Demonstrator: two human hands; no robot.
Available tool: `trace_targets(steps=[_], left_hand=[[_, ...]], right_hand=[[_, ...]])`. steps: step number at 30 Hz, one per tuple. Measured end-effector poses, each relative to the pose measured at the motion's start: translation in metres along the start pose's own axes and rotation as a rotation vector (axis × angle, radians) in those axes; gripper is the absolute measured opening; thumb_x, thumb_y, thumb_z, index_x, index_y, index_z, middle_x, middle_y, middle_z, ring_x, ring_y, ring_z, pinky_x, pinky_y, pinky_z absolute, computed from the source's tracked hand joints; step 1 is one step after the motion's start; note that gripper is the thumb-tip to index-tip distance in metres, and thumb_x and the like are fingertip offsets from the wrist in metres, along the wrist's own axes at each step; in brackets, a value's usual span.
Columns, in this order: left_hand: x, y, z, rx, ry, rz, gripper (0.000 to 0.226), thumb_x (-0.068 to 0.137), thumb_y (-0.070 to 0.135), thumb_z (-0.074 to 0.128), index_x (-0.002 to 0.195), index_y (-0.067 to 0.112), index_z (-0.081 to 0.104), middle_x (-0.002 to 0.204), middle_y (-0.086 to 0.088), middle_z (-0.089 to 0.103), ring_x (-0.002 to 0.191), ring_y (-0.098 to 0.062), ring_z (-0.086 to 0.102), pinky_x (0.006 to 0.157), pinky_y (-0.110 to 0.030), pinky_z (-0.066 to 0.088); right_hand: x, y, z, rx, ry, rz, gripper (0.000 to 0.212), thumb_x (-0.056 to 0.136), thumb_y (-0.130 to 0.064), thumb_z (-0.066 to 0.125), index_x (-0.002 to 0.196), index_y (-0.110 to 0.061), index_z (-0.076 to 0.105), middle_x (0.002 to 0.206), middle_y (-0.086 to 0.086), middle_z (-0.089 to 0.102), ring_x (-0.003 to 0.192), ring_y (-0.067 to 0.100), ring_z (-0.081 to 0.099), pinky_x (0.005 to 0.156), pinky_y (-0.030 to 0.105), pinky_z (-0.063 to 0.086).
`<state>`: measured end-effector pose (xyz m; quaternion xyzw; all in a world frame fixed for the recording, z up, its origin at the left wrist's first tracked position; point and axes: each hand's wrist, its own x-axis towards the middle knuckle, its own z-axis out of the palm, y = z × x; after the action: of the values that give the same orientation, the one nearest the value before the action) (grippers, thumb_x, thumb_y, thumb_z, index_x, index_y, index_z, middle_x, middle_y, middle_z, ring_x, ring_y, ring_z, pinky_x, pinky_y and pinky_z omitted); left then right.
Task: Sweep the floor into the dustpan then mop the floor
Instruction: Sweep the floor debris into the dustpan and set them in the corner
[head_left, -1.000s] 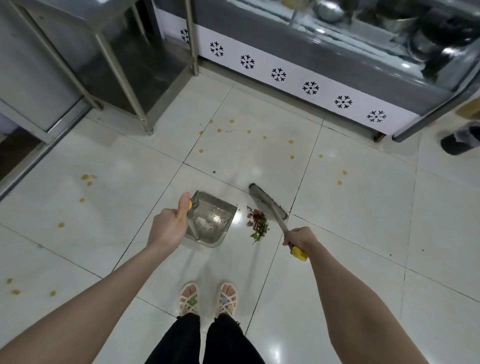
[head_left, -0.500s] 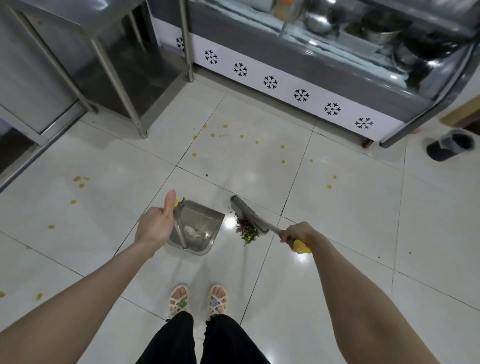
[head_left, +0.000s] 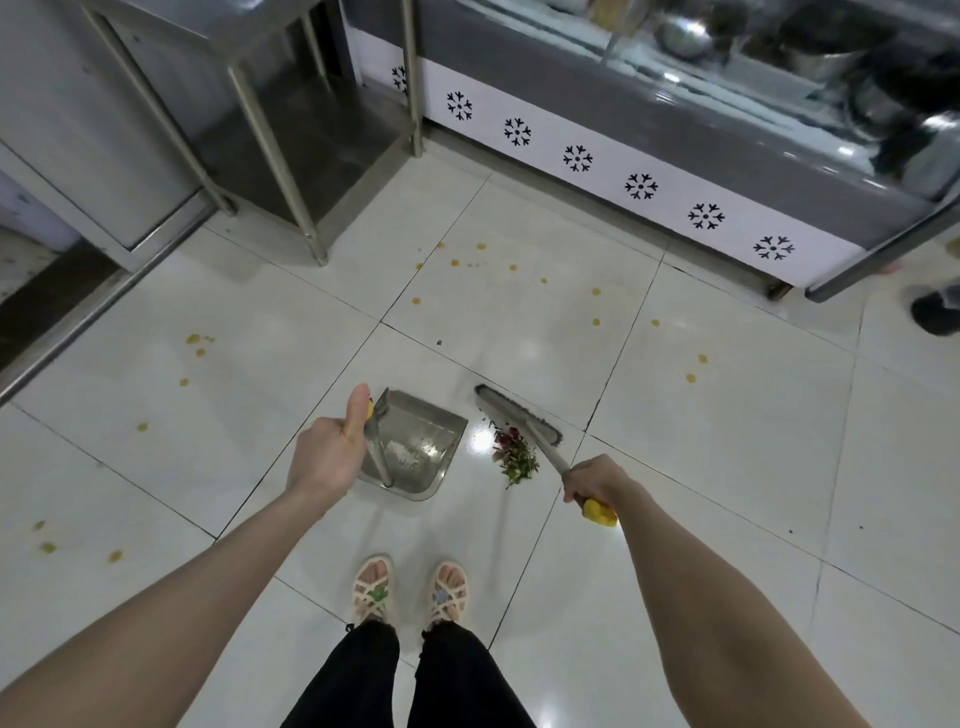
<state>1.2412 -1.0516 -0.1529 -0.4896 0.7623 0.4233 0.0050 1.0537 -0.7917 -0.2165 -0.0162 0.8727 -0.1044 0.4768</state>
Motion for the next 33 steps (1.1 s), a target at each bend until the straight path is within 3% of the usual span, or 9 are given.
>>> trace_targets(steps=[4,6,9,15,18,21,26,30,33], left_hand=[[0.001,-0.001,0.001,0.010,-0.006,-0.006,0.088,0.072,0.088,0.016,0.055,0.009,0.050,0.052,-0.007,0.054,0.050,-0.026,0.051,0.056,-0.037,0.049],[0.001,0.001,0.001,0.005,-0.008,-0.008,0.087,0.072,0.088,0.016,0.057,0.009,0.050,0.052,-0.007,0.052,0.049,-0.025,0.049,0.053,-0.036,0.047],[0.000,0.001,0.001,0.000,0.001,-0.007,0.087,0.076,0.085,0.016,0.057,0.007,0.050,0.053,-0.008,0.053,0.051,-0.026,0.050,0.056,-0.038,0.048],[0.001,-0.004,-0.014,-0.049,0.047,-0.035,0.091,0.076,0.084,0.017,0.051,0.005,0.054,0.055,-0.012,0.057,0.056,-0.029,0.054,0.062,-0.038,0.051],[0.004,-0.006,-0.022,-0.068,0.062,-0.044,0.090,0.075,0.084,0.016,0.054,0.006,0.055,0.060,-0.014,0.056,0.057,-0.029,0.053,0.063,-0.039,0.050],[0.011,-0.008,-0.035,-0.096,0.079,-0.035,0.087,0.077,0.083,0.018,0.050,0.008,0.051,0.058,-0.014,0.052,0.054,-0.028,0.050,0.060,-0.036,0.045],[0.034,-0.009,-0.063,-0.080,0.112,-0.030,0.090,0.079,0.082,0.016,0.050,0.005,0.052,0.056,-0.015,0.054,0.048,-0.028,0.052,0.057,-0.036,0.049],[0.069,-0.015,-0.091,-0.078,0.153,-0.043,0.095,0.078,0.084,0.015,0.058,0.002,0.059,0.068,-0.021,0.061,0.060,-0.033,0.058,0.066,-0.042,0.053],[0.098,-0.023,-0.116,-0.081,0.172,-0.042,0.096,0.075,0.086,0.012,0.063,0.003,0.059,0.079,-0.026,0.064,0.079,-0.041,0.063,0.073,-0.045,0.052]], right_hand=[[-0.010,0.006,-0.004,0.047,-0.020,0.003,0.008,0.074,-0.016,0.070,0.077,-0.009,0.068,0.074,0.004,0.058,0.073,0.019,0.053,0.067,0.026,0.045],[-0.016,0.011,-0.014,0.085,-0.002,0.007,0.015,0.073,-0.015,0.071,0.063,-0.011,0.061,0.068,0.005,0.057,0.069,0.020,0.053,0.069,0.028,0.047],[-0.024,0.012,-0.026,0.112,0.029,-0.009,0.019,0.072,-0.012,0.071,0.059,-0.009,0.058,0.071,0.008,0.058,0.071,0.023,0.054,0.074,0.030,0.050],[-0.031,-0.008,-0.040,0.175,0.060,-0.038,0.010,0.074,-0.009,0.071,0.072,-0.004,0.062,0.074,0.009,0.057,0.072,0.025,0.053,0.069,0.030,0.046],[-0.030,-0.026,-0.045,0.395,0.072,-0.027,0.012,0.074,-0.004,0.071,0.070,-0.002,0.060,0.067,0.010,0.057,0.059,0.024,0.052,0.056,0.028,0.045],[-0.030,-0.049,-0.049,0.634,0.058,-0.016,0.010,0.076,-0.002,0.069,0.080,0.004,0.062,0.064,0.012,0.058,0.047,0.022,0.054,0.040,0.022,0.042],[-0.027,-0.098,-0.048,0.845,-0.054,-0.077,0.029,0.078,-0.003,0.067,0.103,0.012,0.061,0.073,0.018,0.059,0.048,0.021,0.054,0.037,0.022,0.041],[-0.023,-0.151,-0.036,0.974,-0.126,-0.072,0.023,0.079,0.000,0.066,0.099,0.007,0.059,0.077,0.016,0.056,0.046,0.018,0.054,0.038,0.022,0.043],[-0.017,-0.193,-0.021,1.002,-0.171,-0.061,0.024,0.080,0.001,0.063,0.103,0.006,0.058,0.081,0.015,0.055,0.049,0.017,0.054,0.037,0.021,0.042]])
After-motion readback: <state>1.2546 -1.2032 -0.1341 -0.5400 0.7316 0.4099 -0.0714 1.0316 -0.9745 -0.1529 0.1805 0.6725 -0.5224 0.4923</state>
